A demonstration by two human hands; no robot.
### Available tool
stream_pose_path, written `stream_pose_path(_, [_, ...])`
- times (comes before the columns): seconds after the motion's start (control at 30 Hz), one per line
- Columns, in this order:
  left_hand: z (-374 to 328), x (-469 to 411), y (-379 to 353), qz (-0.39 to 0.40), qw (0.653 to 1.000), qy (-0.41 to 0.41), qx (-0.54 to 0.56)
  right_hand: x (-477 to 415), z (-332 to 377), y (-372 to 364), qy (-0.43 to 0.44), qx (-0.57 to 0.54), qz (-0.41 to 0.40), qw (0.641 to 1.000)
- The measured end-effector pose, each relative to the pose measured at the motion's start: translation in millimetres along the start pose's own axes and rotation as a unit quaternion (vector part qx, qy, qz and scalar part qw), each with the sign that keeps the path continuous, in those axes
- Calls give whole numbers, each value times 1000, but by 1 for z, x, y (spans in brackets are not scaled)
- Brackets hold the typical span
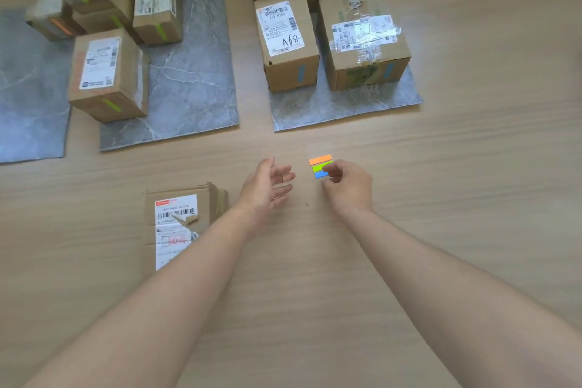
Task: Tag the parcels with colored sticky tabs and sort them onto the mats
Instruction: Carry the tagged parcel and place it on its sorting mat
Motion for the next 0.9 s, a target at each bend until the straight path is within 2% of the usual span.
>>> stream_pose_path(0.17, [-4,-17,-12,8,1000,-2,-16,-27,10,-12,50,43,-12,998])
stream_pose_path(0.33, [-10,-36,-17,13,1000,6,-23,-43,4,-17,6,90,-4,996])
stream_pose_path(0.57, [-16,-51,-29,21,1000,19,-12,-48,3,-17,-30,96,15,995])
stream_pose_path(0.9, [-8,-48,-46,80,995,60,-1,-40,13,-16,58,114,23,992])
Point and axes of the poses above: each hand's wrist, its own x-axis away from the middle knuckle, its own y-axis out of the back of the hand, z = x × y, the point moved 10 cm from there along -x, towards the middle knuckle, and after that the axes turned 6 degrees about -z, right-handed, at the moved point
